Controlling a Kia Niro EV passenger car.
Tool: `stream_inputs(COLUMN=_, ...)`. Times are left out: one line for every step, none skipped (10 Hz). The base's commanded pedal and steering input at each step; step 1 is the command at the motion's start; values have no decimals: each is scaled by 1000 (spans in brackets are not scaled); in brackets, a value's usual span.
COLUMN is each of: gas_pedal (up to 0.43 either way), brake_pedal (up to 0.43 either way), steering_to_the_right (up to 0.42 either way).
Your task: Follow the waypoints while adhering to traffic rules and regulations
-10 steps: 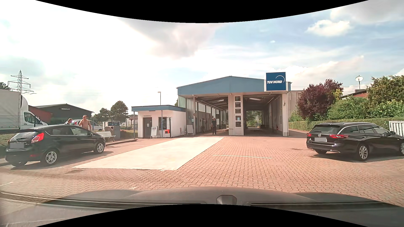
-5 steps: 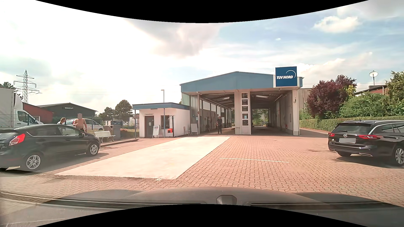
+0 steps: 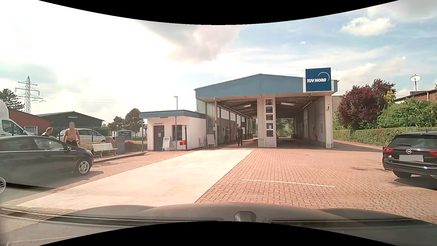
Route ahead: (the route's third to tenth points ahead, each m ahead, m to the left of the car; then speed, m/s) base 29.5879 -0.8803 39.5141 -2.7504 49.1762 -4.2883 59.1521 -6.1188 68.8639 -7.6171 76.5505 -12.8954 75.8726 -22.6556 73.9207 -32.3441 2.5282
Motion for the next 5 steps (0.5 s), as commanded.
stream_inputs(gas_pedal=8, brake_pedal=0, steering_to_the_right=22)
stream_inputs(gas_pedal=0, brake_pedal=0, steering_to_the_right=41)
stream_inputs(gas_pedal=0, brake_pedal=0, steering_to_the_right=63)
stream_inputs(gas_pedal=0, brake_pedal=0, steering_to_the_right=83)
stream_inputs(gas_pedal=0, brake_pedal=0, steering_to_the_right=90)
